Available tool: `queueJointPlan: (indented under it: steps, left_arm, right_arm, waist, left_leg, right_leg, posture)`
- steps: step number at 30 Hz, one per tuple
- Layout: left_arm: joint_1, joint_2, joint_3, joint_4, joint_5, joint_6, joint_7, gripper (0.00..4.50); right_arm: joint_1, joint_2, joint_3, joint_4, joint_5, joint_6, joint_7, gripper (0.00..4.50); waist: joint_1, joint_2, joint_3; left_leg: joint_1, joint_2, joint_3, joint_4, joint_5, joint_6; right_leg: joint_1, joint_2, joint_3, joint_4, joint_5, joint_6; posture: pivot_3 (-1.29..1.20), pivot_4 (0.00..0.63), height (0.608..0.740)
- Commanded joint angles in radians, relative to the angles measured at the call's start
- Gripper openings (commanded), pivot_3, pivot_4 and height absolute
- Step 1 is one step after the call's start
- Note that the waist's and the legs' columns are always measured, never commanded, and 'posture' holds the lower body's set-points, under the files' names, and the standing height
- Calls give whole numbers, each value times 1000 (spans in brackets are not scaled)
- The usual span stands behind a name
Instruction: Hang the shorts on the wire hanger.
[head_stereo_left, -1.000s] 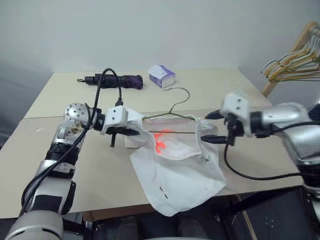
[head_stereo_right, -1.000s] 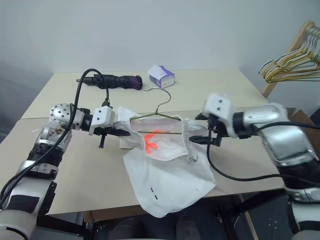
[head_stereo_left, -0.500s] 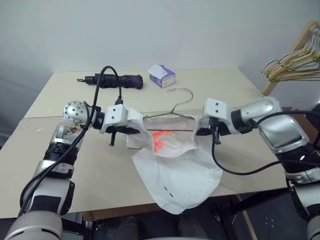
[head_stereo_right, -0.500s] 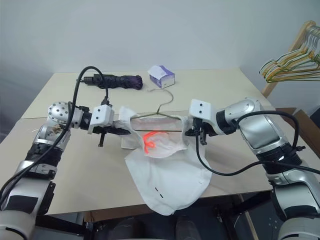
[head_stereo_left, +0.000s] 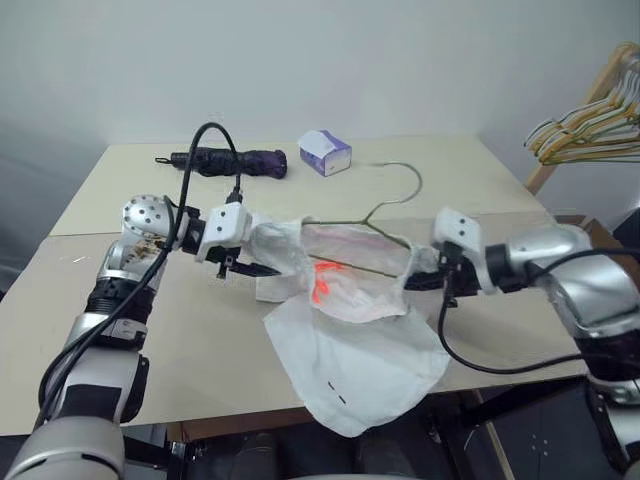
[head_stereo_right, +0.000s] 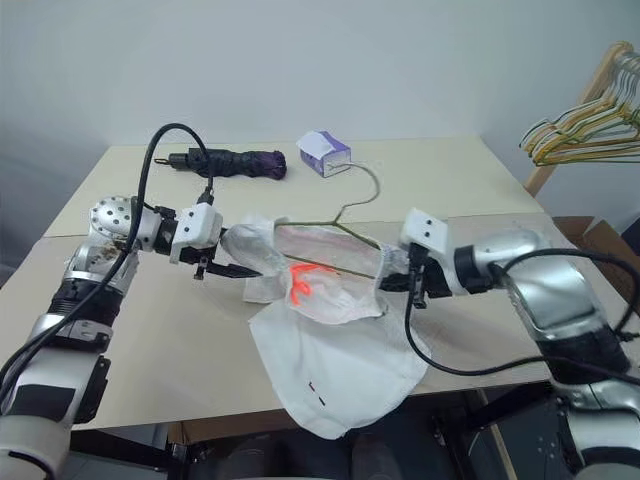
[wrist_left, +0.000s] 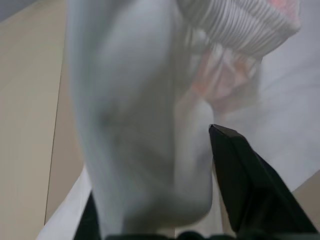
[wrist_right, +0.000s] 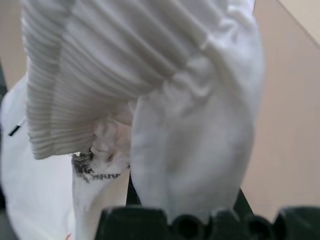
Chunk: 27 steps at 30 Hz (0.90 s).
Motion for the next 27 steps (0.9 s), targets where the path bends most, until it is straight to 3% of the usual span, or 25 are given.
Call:
queueJointPlan:
  steps: [1, 4, 6, 11, 15, 19, 22, 27]
  left_arm:
    - [-61, 5, 70, 4, -44, 5, 54, 3605]
    - [-81, 1, 107, -3, -66, 23, 103, 4472]
    - [-96, -19, 146, -3, -79, 31, 186, 4472]
    - [-76, -134, 264, -295, -309, 445, 415, 4472]
    - [12, -242, 287, -605, -486, 693, 604, 4472]
    - [64, -355, 293, -799, -611, 832, 789, 4472]
    - [90, -414, 261, -890, -639, 846, 852, 4472]
    - [84, -419, 254, -909, -659, 852, 877, 4472]
  right_arm:
    - [83, -8, -143, -98, 85, 121, -75, 0]
    - [187, 13, -231, -157, 129, 200, -150, 0]
    - [261, 33, -290, -190, 152, 246, -205, 0]
    - [394, 133, -474, -264, 186, 399, -381, 0]
    - [335, 238, -579, -255, 119, 579, -598, 0]
    - [233, 306, -691, -215, 6, 722, -771, 0]
    - [195, 285, -769, -178, -46, 747, -841, 0]
    - [95, 220, -834, -87, -79, 747, -915, 0]
  waist:
    - [-1, 0, 0]
    - [-1, 0, 0]
    - [-2, 0, -1]
    - [-2, -1, -2]
    - [-17, 2, -7]
    - [-36, 9, -11]
    - [-50, 11, -12]
    - [-77, 14, -14]
  left_leg:
    - [0, 0, 0, 0, 0, 0]
    - [0, 0, 0, 0, 0, 0]
    - [0, 0, 0, 0, 0, 0]
    - [0, 0, -1, 2, 0, 0]
    - [0, 0, -2, 2, -1, 1]
    - [3, -1, -2, 2, -1, 1]
    - [4, -2, -1, 2, -1, 1]
    - [8, -2, -1, 0, -1, 1]
  right_leg:
    - [0, 0, 0, 0, 0, 0]
    - [0, 0, 0, 0, 0, 0]
    - [1, 0, 0, 0, 0, 0]
    - [1, 0, 0, 1, 0, 1]
    - [2, 0, 2, 0, 0, 2]
    - [3, 0, 3, 2, 0, 1]
    - [4, 0, 4, 2, 0, 2]
    - [8, 1, 5, 0, -1, 2]
  posture:
    - [-113, 0, 740]
    - [-127, 0, 740]
    - [-132, 0, 740]
    - [-153, 0, 740]
    - [-181, 0, 740]
    - [-197, 0, 740]
    - [-205, 0, 740]
    - [-223, 0, 740]
